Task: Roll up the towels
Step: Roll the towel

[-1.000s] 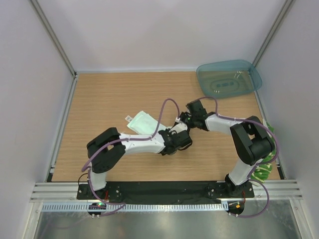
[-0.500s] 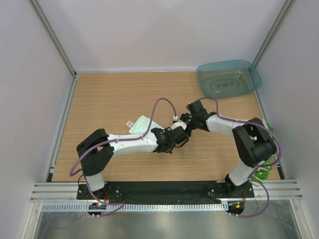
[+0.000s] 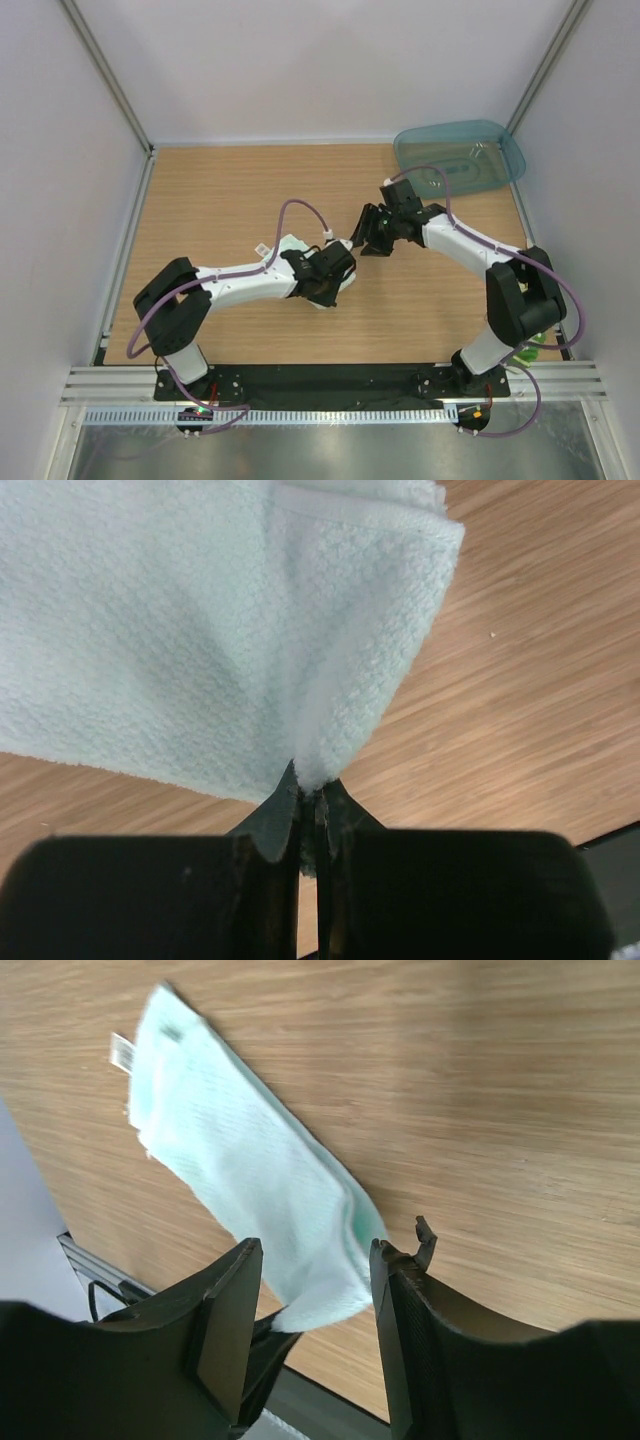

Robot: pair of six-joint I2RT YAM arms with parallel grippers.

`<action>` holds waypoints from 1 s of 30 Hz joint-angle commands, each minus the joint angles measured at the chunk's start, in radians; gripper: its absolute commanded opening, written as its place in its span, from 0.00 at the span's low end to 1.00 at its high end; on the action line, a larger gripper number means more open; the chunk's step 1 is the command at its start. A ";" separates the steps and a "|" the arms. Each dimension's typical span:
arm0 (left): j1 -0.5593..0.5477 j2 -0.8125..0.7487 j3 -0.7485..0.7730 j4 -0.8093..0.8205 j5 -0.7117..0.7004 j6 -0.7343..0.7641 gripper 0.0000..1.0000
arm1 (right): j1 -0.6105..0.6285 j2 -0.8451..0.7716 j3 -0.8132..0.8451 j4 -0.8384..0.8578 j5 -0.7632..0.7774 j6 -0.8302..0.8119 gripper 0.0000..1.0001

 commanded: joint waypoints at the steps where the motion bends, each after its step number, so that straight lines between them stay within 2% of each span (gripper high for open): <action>1: 0.015 -0.046 -0.023 0.070 0.103 -0.089 0.00 | -0.001 -0.080 0.030 -0.008 0.017 -0.054 0.54; 5: 0.035 -0.060 -0.038 0.098 0.140 -0.193 0.00 | -0.001 -0.126 -0.031 0.087 -0.076 -0.051 0.51; 8: 0.077 -0.071 -0.089 0.171 0.247 -0.236 0.00 | -0.001 -0.163 -0.075 0.147 -0.107 -0.045 0.45; 12: 0.173 -0.077 -0.158 0.240 0.368 -0.317 0.00 | 0.000 -0.195 -0.129 0.221 -0.163 -0.031 0.38; 15: 0.225 -0.074 -0.198 0.257 0.391 -0.350 0.00 | -0.001 -0.210 -0.170 0.290 -0.206 -0.011 0.32; 24: 0.321 -0.006 -0.242 0.264 0.497 -0.380 0.00 | 0.006 -0.197 -0.287 0.569 -0.351 0.084 0.19; 30: 0.359 0.034 -0.198 0.184 0.511 -0.359 0.00 | 0.052 -0.131 -0.330 0.724 -0.411 0.093 0.18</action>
